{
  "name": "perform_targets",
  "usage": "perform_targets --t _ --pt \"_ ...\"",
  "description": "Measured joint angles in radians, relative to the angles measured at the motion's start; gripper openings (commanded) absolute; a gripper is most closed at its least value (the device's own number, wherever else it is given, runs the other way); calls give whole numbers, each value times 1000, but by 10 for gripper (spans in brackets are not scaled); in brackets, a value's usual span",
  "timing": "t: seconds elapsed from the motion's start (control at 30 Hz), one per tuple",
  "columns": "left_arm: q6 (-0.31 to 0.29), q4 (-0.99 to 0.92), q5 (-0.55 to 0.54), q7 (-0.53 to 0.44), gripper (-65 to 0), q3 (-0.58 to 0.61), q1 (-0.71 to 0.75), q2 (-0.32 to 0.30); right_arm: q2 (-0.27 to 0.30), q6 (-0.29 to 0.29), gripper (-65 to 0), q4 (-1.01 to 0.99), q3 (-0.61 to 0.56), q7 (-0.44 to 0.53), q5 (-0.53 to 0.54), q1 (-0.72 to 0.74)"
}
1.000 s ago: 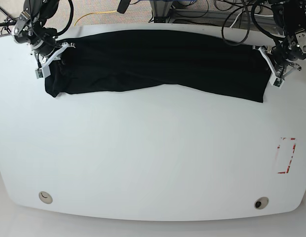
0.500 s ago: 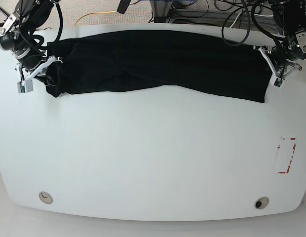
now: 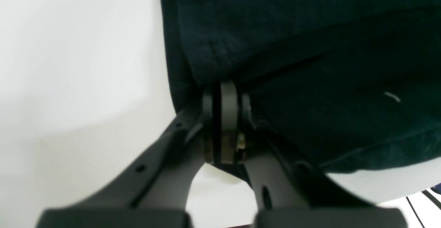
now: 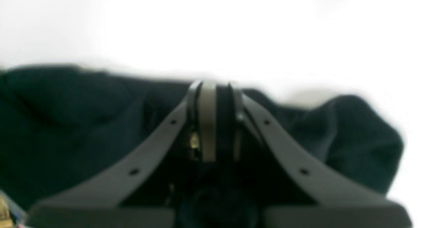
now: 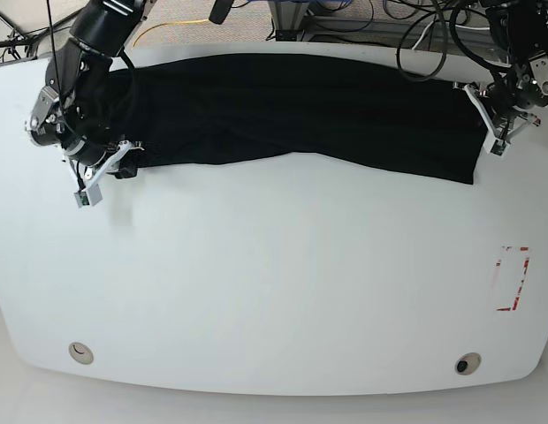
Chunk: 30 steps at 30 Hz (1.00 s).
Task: Fold the T-shirt properly
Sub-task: 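Tuck the loose sleeve end with the right gripper and straighten the fold, then grasp the strip's end with the right gripper and release the left gripper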
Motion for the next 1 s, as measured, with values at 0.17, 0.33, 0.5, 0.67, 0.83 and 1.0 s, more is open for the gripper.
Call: perform_targets --t 0.17,0.33,0.5,0.67,0.83,1.0 --pt "0 0 3 1 -646 0 0 0 80 -2 -593 -13 6 21 -23 -29" --pt "0 -1 3 -1 -646 0 0 0 133 1 -593 -10 48 13 -26 -76" --pt "0 -1 6 -1 -646 -1 0 1 166 -2 -593 -19 106 3 -45 -127" --pt "0 -23 -6 -11 -646 -2 -4 -2 174 -2 -593 -31 104 5 -37 -136" --pt "0 -42 -7 -13 -646 -5 -26 -3 167 0 -593 13 161 12 61 -158" --pt "0 -44 -6 -17 -646 -4 -31 -3 171 -3 -595 111 183 -64 251 -171"
